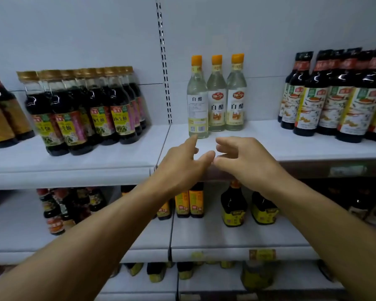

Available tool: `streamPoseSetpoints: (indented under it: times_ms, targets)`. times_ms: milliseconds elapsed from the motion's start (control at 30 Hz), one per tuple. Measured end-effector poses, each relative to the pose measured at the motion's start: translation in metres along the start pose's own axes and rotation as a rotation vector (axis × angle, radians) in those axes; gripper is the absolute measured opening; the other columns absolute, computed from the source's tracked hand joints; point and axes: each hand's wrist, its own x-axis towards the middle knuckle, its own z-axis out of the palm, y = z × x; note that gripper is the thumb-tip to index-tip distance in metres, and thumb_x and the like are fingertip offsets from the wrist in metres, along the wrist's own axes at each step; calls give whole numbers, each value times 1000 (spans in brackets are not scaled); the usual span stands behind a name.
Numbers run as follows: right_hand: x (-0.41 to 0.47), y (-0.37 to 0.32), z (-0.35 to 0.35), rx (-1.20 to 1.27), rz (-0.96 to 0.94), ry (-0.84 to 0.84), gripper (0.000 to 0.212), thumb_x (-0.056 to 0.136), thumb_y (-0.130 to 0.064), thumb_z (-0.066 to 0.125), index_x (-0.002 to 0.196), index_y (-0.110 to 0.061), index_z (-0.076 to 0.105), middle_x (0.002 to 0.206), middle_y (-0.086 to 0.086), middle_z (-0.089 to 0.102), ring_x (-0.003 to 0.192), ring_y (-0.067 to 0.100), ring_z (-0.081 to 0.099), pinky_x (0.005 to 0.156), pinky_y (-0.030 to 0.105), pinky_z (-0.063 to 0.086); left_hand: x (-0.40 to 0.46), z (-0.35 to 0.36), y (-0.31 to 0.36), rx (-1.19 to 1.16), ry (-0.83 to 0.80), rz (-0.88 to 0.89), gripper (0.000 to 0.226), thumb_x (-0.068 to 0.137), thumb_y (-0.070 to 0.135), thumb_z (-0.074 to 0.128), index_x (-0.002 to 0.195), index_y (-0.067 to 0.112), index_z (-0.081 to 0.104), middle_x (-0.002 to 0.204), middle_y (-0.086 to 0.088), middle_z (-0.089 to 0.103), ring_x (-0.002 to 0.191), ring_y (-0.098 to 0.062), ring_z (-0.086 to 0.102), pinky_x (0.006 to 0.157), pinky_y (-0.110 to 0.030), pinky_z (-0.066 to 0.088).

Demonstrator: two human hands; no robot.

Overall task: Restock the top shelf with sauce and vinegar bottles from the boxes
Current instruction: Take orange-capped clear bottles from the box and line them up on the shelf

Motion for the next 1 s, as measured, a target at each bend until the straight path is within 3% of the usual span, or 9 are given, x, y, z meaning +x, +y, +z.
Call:
streamPoseSetpoints:
  times_ms: [133,300,400,567,700,933,1000]
  targets:
    - [-16,-9,20,39,39,26,62,89,-22,66,146,-17,43,141,2,54,121,11,56,103,39,48,-17,-6,-12,-34,-32,12,65,96,51,48,152,25,26,144,-1,52,128,-17,51,105,-39,44]
    - [-43,-14,52,55,70,41,56,90,-18,67,142,-14,48,138,2,57,123,10,54,106,34,44,-45,-8,-34,-47,-64,45,56,100,42,48,149,21,33,144,2,52,125,-10,50,95,-24,40]
    - [-63,-7,75,58,104,32,49,94,-19,63,141,-15,50,138,1,57,125,8,52,107,32,43,-63,1,-49,-47,-85,55,49,100,39,47,146,20,41,137,0,56,122,-12,53,98,-28,44]
    - [-99,25,110,1,169,-49,44,97,-24,58,140,-14,51,138,1,56,121,10,53,105,31,44,-92,36,-85,-74,-200,28,45,101,38,46,141,17,47,132,-2,59,121,-17,55,100,-37,47]
    - [-123,60,138,2,271,-95,49,97,-27,58,142,-12,48,143,3,52,128,14,51,107,36,43,-109,73,-118,-94,-303,-36,51,101,39,46,145,15,42,140,-4,54,127,-18,51,99,-31,43]
    - [-168,142,194,43,425,-172,35,96,-21,60,129,-11,62,128,2,64,116,11,58,104,37,47,-143,153,-178,-142,-446,-179,43,101,37,48,139,17,49,135,-4,59,119,-19,57,100,-37,48]
    - [-179,165,208,23,480,-197,43,96,-25,60,136,-10,56,136,4,59,124,14,54,106,38,44,-154,177,-195,-138,-482,-227,45,101,36,48,141,16,47,137,-5,57,122,-20,56,100,-35,46]
